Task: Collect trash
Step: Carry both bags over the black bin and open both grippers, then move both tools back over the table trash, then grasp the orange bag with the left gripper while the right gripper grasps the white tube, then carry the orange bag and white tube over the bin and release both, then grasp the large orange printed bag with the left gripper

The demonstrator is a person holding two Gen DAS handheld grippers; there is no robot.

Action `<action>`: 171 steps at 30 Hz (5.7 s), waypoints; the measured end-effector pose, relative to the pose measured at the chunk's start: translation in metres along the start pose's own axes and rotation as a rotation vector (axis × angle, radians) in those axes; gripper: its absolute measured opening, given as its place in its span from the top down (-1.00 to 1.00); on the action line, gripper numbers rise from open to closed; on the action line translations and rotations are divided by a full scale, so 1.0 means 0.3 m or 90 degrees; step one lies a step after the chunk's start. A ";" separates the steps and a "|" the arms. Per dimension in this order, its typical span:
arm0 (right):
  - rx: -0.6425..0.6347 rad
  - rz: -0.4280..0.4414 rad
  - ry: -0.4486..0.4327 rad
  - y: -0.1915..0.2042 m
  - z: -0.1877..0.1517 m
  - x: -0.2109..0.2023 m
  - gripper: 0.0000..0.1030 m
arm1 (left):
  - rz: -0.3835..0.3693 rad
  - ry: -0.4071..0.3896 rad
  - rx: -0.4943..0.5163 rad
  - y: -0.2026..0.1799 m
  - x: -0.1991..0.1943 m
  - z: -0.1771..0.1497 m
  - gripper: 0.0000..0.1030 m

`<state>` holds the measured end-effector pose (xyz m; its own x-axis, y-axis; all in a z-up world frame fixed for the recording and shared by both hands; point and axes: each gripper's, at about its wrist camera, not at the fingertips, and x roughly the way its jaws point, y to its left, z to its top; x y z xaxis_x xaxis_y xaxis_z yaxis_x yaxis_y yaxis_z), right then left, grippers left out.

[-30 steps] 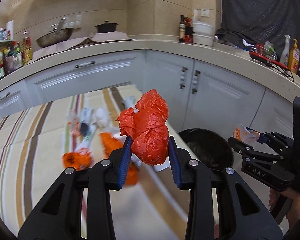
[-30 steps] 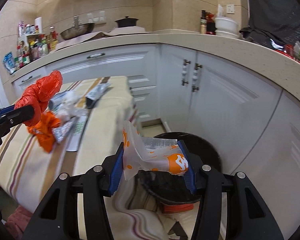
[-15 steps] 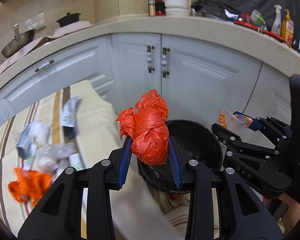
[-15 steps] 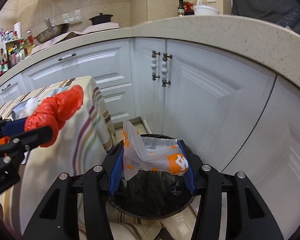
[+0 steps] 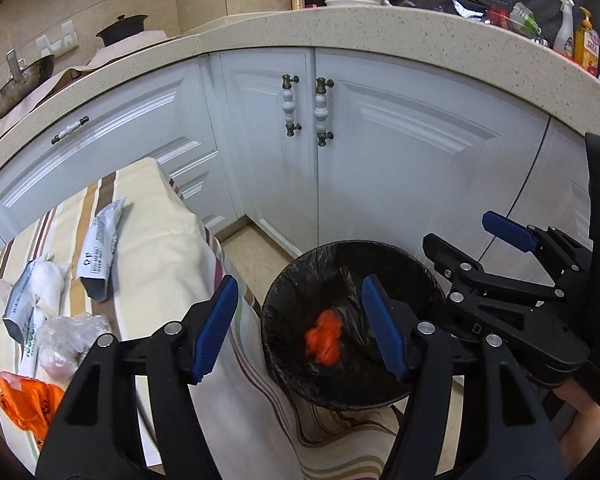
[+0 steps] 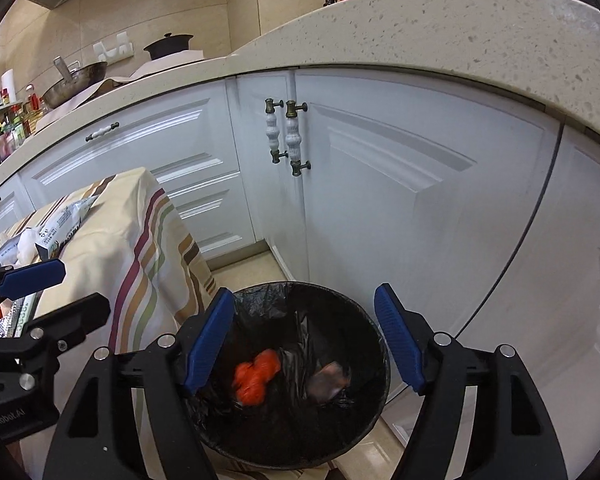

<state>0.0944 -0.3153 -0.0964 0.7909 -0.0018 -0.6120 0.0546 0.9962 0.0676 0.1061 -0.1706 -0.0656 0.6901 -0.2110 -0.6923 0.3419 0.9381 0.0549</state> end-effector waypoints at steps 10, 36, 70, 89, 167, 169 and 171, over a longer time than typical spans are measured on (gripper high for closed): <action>-0.017 0.036 -0.022 0.113 0.007 -0.094 -0.41 | 0.032 -0.040 -0.038 0.141 -0.173 -0.063 -0.31; -0.202 0.199 0.059 0.694 -0.125 -0.155 -0.30 | 0.221 -0.006 -0.206 0.695 -0.432 -0.435 -0.39; -0.203 0.212 0.092 0.683 -0.160 -0.119 0.54 | 0.174 0.011 -0.208 0.701 -0.342 -0.451 0.38; -0.173 0.164 0.015 0.558 -0.087 -0.226 0.55 | 0.141 -0.076 -0.190 0.593 -0.501 -0.345 0.39; -0.117 0.174 -0.014 0.500 -0.089 -0.214 -0.19 | 0.201 -0.030 -0.256 0.561 -0.410 -0.353 -0.32; -0.117 0.174 -0.014 0.500 -0.089 -0.215 -0.19 | 0.205 -0.033 -0.255 0.566 -0.418 -0.358 -0.36; -0.118 0.175 -0.013 0.501 -0.089 -0.214 -0.19 | 0.209 -0.032 -0.257 0.573 -0.425 -0.366 -0.41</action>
<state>0.0355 -0.1631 -0.0681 0.7731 0.2695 -0.5741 -0.2726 0.9585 0.0829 0.0068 0.0477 -0.0470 0.7529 0.1090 -0.6490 -0.1646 0.9860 -0.0253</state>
